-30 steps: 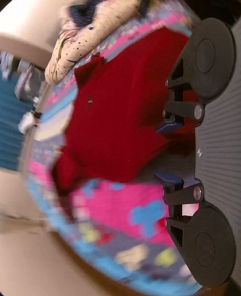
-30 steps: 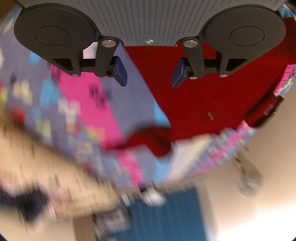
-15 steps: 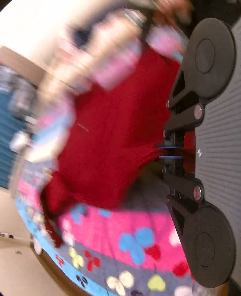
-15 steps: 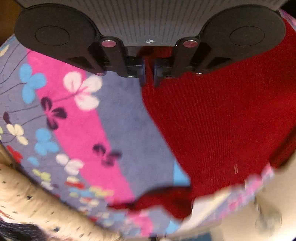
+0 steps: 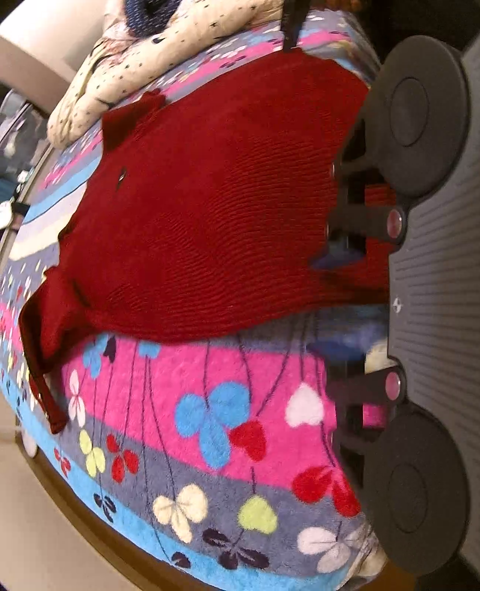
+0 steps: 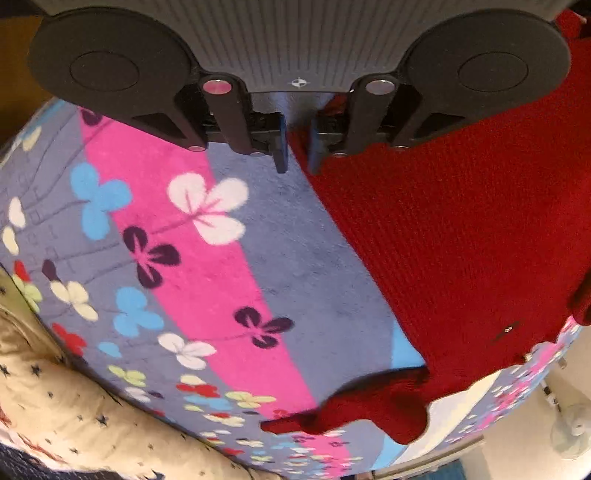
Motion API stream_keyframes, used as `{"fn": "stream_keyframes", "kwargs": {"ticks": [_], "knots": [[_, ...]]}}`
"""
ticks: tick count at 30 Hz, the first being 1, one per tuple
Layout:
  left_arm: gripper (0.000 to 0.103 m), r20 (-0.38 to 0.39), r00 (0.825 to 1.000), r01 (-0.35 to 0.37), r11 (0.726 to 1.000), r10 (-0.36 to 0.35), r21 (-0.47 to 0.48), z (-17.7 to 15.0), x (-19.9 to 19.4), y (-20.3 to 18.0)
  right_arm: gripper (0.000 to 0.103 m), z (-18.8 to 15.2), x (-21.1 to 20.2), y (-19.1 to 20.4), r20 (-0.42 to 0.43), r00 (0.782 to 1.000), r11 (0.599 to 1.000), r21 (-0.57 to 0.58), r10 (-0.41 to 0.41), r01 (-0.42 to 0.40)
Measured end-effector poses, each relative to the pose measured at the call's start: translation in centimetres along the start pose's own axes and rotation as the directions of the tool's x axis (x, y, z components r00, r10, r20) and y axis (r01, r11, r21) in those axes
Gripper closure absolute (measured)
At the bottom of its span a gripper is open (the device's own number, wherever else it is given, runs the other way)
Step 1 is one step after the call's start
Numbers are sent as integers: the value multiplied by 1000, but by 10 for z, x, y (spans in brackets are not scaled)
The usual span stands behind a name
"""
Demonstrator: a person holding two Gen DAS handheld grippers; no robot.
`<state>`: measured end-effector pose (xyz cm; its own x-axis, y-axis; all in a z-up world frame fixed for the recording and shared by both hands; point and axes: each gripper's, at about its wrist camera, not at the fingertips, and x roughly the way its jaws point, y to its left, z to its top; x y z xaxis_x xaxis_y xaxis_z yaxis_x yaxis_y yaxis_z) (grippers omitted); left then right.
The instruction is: Fold small clothes
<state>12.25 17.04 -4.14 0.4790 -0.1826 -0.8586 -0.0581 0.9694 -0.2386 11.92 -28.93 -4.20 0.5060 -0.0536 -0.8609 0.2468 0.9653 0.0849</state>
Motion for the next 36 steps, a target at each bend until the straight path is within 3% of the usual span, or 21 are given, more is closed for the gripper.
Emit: {"fn": "stream_keyframes", "kwargs": {"ticks": [1,5,6,7,8,9,10,11,15,18,21,24,26,28,29,30,32,33,35,36], "knots": [[47,-16,1000,12,1000,-12,-18,3,3,1,55,0,7,0,-14,1000,1000,-2,-1,1],[44,-94,995,30,995,-39,-92,5,17,2,54,-1,26,-7,-57,998,1000,-8,-4,4],[45,-95,994,52,994,-61,-101,5,18,3,57,-1,25,-7,-54,999,1000,-12,0,0],[45,-99,991,76,992,-86,-102,4,19,2,70,-2,24,-8,-49,999,1000,-8,17,-18],[46,-105,989,95,991,-104,-94,4,20,0,76,-2,23,-7,-50,998,999,-4,45,-45],[64,-111,987,108,991,-117,-80,2,21,-3,79,-4,23,-5,-45,998,999,-13,46,-46],[96,-113,987,112,992,-118,-59,1,21,-7,87,-5,21,-2,-36,999,999,-31,36,-37],[95,-107,988,106,994,-109,-33,0,18,-11,88,-6,20,-1,-29,999,999,-39,37,-38],[97,29,986,163,986,-163,26,9,-33,-13,93,8,-21,-16,103,987,990,46,126,-131],[97,149,969,199,980,-200,18,24,-92,-2,98,27,-81,-35,219,946,947,158,241,-278],[98,200,967,155,987,-159,36,35,-123,-6,98,46,-129,-26,286,915,941,98,285,-324],[98,154,983,93,995,-98,39,34,-111,-2,98,51,-136,-19,275,932,960,78,238,-268],[103,87,996,-15,998,9,65,27,-88,-4,98,47,-118,-18,224,956,975,72,189,-209],[103,19,983,-182,976,181,122,19,-61,-9,97,36,-86,-14,104,987,990,59,120,-126],[102,23,975,-220,966,219,138,17,-56,-13,97,29,-72,-11,64,997,998,35,50,-52],[101,56,977,-212,965,206,151,17,-59,-18,96,23,-62,-9,68,994,997,4,-80,80],[96,108,988,-123,978,106,166,22,-64,-28,91,16,-60,-5,142,969,978,-11,-204,207],[95,116,991,-95,978,74,185,24,-61,-35,91,15,-63,-3,178,967,983,3,-184,186],[95,132,991,-67,963,33,260,29,-50,-56,88,16,-63,7,205,978,998,-19,-48,53],[95,129,992,-48,956,11,290,30,-43,-66,78,17,-59,17,205,978,998,-63,41,-29]]}}
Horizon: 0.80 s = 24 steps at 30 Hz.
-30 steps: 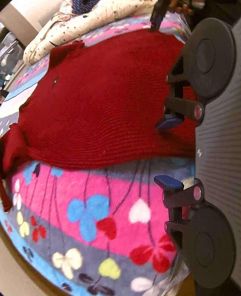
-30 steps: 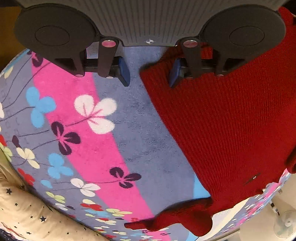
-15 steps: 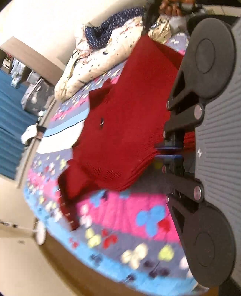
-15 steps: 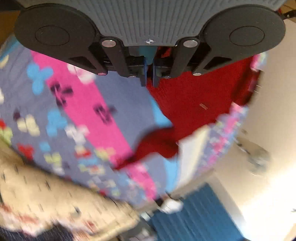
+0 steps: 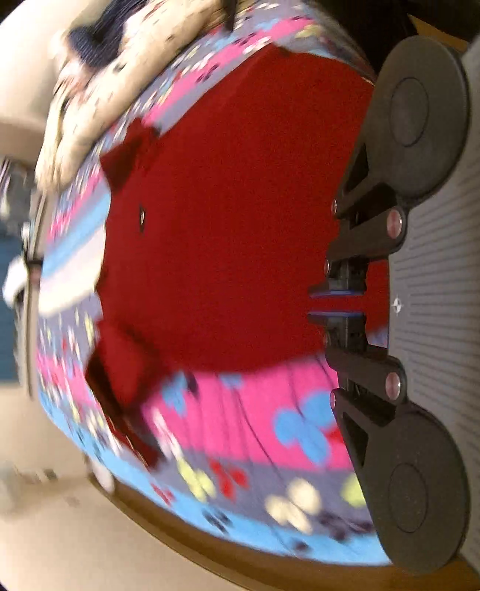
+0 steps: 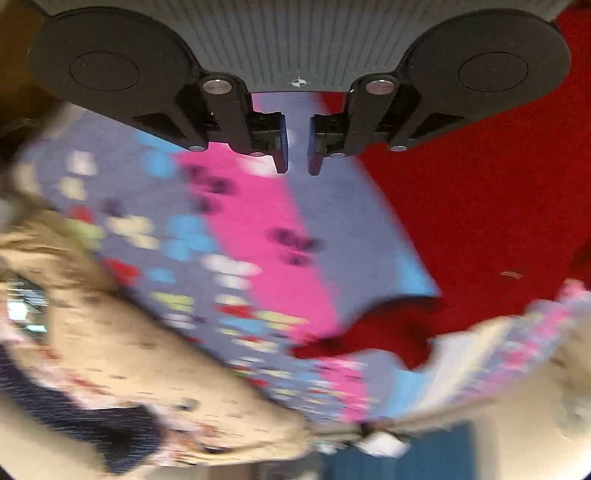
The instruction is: Fold small clothes
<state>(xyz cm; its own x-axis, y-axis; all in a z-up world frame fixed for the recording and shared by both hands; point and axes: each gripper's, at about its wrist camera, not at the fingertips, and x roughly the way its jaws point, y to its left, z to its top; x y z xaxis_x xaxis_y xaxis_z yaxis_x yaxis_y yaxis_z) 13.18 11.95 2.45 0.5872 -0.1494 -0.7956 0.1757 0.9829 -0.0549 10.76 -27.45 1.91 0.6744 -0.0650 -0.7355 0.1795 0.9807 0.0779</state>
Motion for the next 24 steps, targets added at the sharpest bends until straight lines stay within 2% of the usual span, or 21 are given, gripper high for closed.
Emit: {"fn": "stream_keyframes", "kwargs": {"ticks": [1,2,3,4,5,6,7,9,11,12,13,14,16,18,19,23,24], "knots": [[95,-2,999,38,999,-38,13,1,9,-7,70,-1,6,9,1,996,996,-29,85,-85],[94,-12,996,94,995,-94,14,1,22,-11,68,-2,14,18,-10,990,988,-60,142,-142],[89,-32,989,146,989,-145,9,-3,35,-13,68,-5,25,28,-45,984,979,-99,173,-176],[77,-80,981,177,984,-176,11,-7,50,-16,68,-8,33,36,-92,980,972,-136,178,-190],[72,-152,976,159,987,-153,26,-14,71,-16,68,-14,49,42,-162,976,970,-172,144,-172],[71,-237,969,84,995,-69,57,-24,90,-18,68,-20,67,42,-239,969,975,-194,62,-110],[71,-256,967,40,996,-16,86,-32,96,-18,63,-27,79,34,-281,960,982,-184,-5,-49],[71,-198,979,57,996,-42,70,-29,82,-19,63,-23,72,27,-266,963,992,-107,33,-63],[67,-111,990,96,993,-88,67,-27,69,-19,64,-17,56,29,-179,981,987,-125,76,-99],[63,-148,986,93,994,-83,60,-29,77,-19,64,-18,57,32,-180,982,983,-156,65,-94],[63,-219,975,56,996,-39,72,-33,91,-20,63,-22,65,34,-224,974,980,-186,32,-75],[62,-233,972,35,994,-11,102,-37,99,-23,63,-27,74,34,-266,964,980,-191,7,-60],[62,-191,982,32,993,-10,112,-29,88,-29,61,-30,69,39,-242,970,982,-183,11,-56],[59,-87,995,63,995,-56,80,-20,72,-30,63,-23,51,43,-166,983,979,-178,74,-104],[57,-54,997,57,996,-54,63,-16,67,-28,63,-19,45,44,-137,986,977,-176,97,-121],[54,89,995,-36,999,38,-23,3,47,-17,63,-8,29,49,-31,989,969,-194,147,-151],[47,125,990,-50,997,57,-55,8,42,-12,63,-5,21,52,9,988,969,-197,152,-147]]}}
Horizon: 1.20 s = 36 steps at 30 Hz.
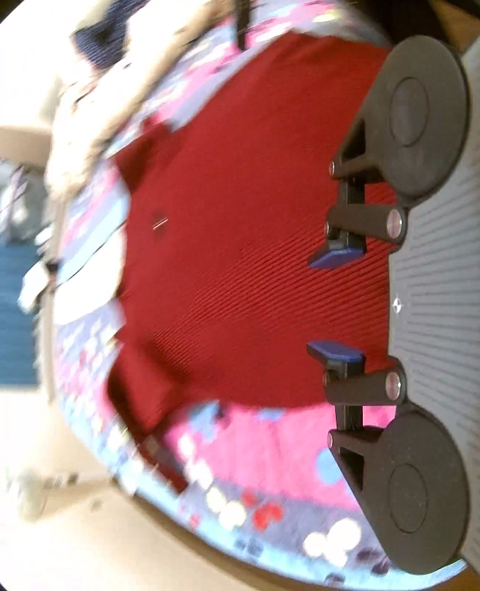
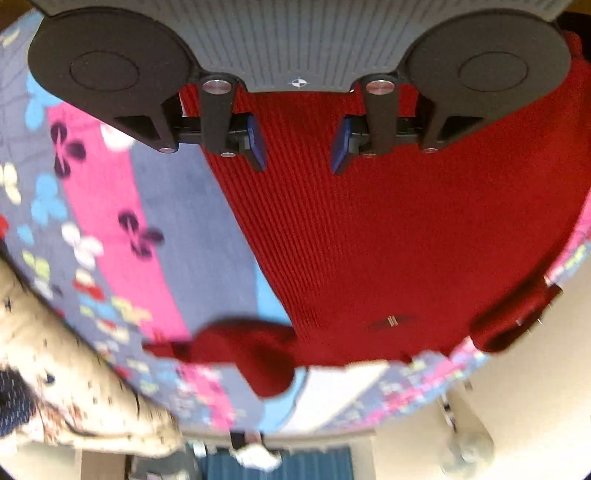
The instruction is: Fold small clothes
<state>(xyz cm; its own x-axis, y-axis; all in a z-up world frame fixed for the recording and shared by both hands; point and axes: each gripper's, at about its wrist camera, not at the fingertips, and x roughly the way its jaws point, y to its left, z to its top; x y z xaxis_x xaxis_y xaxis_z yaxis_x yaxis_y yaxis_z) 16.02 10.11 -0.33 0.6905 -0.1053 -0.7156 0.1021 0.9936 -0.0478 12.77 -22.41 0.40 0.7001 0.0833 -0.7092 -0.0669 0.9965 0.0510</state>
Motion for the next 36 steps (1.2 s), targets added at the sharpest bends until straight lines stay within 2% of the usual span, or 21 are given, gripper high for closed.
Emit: {"fn": "stream_keyframes", "kwargs": {"ticks": [1,3,4,6,9,12,14,16,17,18,19,21,24,26,28,29,30,31,33,36], "knots": [[41,44,999,-11,999,13,-33,5,-5,6,63,7,6,-1,38,999,1000,-2,-7,7],[37,128,991,-40,996,49,-75,22,-14,17,63,13,-3,0,121,993,1000,2,-2,2],[33,163,983,-67,994,81,-90,33,-19,20,63,16,-9,1,168,986,1000,13,11,-14],[31,217,967,-108,985,135,-133,55,-24,29,62,19,-22,5,258,965,998,40,40,-52],[31,246,953,-130,971,178,-201,91,-22,51,61,27,-30,11,352,935,998,38,41,-58],[31,249,941,-161,948,232,-274,126,-6,83,61,45,-33,14,395,918,996,60,39,-68],[42,224,944,-167,936,242,-310,143,13,108,61,60,-36,15,405,913,992,82,53,-94],[102,206,945,-179,928,255,-326,144,38,133,61,81,-36,21,417,906,992,65,72,-109],[103,177,939,-224,917,293,-329,141,52,144,62,92,-34,26,420,904,993,47,80,-109],[103,106,939,-271,896,326,-350,140,70,158,76,104,-31,31,427,900,993,29,88,-111],[103,65,942,-277,874,328,-398,142,77,173,93,116,-27,36,429,898,993,8,101,-116],[103,72,958,-214,858,278,-466,148,88,193,99,139,-12,48,424,895,990,-33,141,-140],[102,51,955,-232,842,292,-487,153,102,208,99,167,18,66,433,884,984,-83,179,-159],[96,31,955,-238,823,296,-516,151,111,212,98,177,42,74,418,883,977,-85,214,-196],[80,11,955,-246,810,297,-533,154,123,220,98,173,71,78,401,884,970,-65,240,-234],[74,3,952,-257,809,305,-529,154,131,222,98,169,83,82,376,894,969,-60,245,-240],[58,-4,949,-271,810,315,-520,156,137,224,97,167,99,86,318,919,972,-50,234,-230],[35,-13,946,-285,810,324,-512,158,147,227,95,167,108,91,286,928,971,-41,239,-237],[16,-50,937,-324,806,346,-496,160,162,228,95,169,123,97,263,922,959,-53,284,-280],[16,-57,933,-343,832,355,-437,160,181,226,95,167,138,108,256,932,965,-130,255,-228]]}}
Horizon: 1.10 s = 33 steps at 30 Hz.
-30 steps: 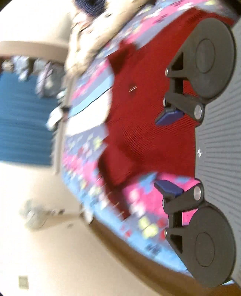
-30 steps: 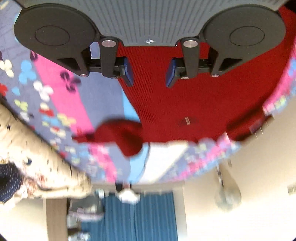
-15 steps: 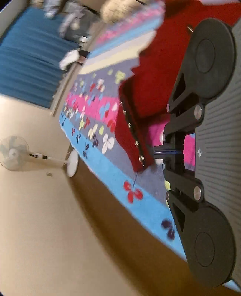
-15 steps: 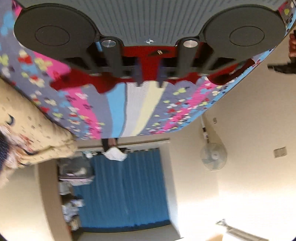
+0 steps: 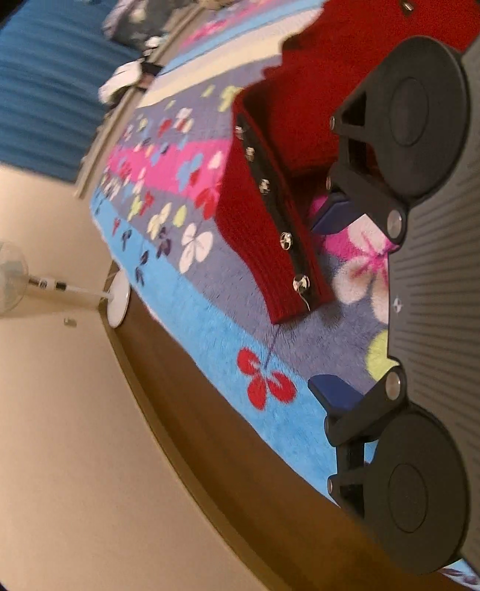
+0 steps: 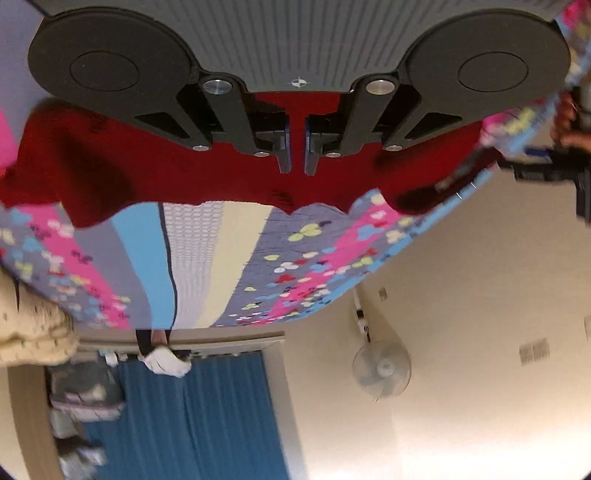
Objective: Fold small clothes
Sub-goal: 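Grasp the buttoned sleeve cuff with the left gripper and lift it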
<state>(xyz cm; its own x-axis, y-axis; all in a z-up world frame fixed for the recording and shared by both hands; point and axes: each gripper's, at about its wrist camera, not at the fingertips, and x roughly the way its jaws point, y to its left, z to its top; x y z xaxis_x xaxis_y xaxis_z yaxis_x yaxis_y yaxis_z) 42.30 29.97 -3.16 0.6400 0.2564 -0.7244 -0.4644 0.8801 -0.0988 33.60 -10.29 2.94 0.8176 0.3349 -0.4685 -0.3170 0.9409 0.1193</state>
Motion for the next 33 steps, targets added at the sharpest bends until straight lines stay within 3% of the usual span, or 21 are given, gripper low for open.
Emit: {"fn": "stream_keyframes", "kwargs": {"ticks": [3,5,6,7,9,11,14,16,20,21,22,23,25,28,29,31,32,33], "knots": [[19,43,999,-19,996,15,86,-4,11,-10,95,-4,8,-4,-33,999,1000,24,13,-12],[33,92,996,-35,991,23,128,-6,14,-14,95,-6,11,-9,-49,999,998,54,20,-18],[72,98,995,-28,990,15,140,-6,14,-14,95,-5,13,-10,-54,998,998,60,17,-14],[96,93,995,-34,989,21,142,-4,12,-13,95,-7,14,-12,-58,998,998,63,11,-8],[99,134,989,-67,994,55,86,5,-4,-6,95,-12,19,-14,-67,998,998,67,2,2],[102,229,969,-87,996,93,-36,16,-39,8,95,-14,20,-14,-70,997,997,73,6,-1],[102,365,920,-90,983,142,-158,21,-100,26,95,-14,22,-9,-71,997,998,62,6,-1],[103,438,877,-119,971,200,-205,16,-140,34,95,-15,20,-7,-71,997,998,59,6,-2],[103,540,762,-219,927,357,-304,-6,-199,50,95,-12,17,-4,-67,998,998,56,12,-8],[103,546,742,-242,915,388,-322,-10,-206,56,95,-12,15,-3,-65,998,998,55,14,-10],[103,538,736,-258,905,411,-339,-12,-208,63,95,-12,14,-2,-65,998,999,52,16,-12],[103,514,746,-270,898,424,-348,-13,-204,71,95,-13,12,-1,-65,998,999,50,17,-14],[103,432,801,-244,885,415,-397,-14,-191,92,95,-13,10,2,-67,998,999,45,21,-18],[102,303,937,-28,905,171,-425,-18,-164,119,95,-13,7,7,-68,997,999,34,33,-30],[102,247,964,18,910,93,-414,-20,-153,121,95,-13,7,8,-68,997,999,28,36,-34],[90,115,993,44,934,-3,-355,-24,-131,114,95,-13,9,12,-71,997,999,16,40,-39],[84,52,998,35,955,-20,-293,-25,-120,108,95,-14,11,14,-75,996,999,12,41,-40],[71,-10,1000,13,977,-16,-215,-29,-110,99,95,-15,13,15,-81,996,999,11,41,-41]]}}
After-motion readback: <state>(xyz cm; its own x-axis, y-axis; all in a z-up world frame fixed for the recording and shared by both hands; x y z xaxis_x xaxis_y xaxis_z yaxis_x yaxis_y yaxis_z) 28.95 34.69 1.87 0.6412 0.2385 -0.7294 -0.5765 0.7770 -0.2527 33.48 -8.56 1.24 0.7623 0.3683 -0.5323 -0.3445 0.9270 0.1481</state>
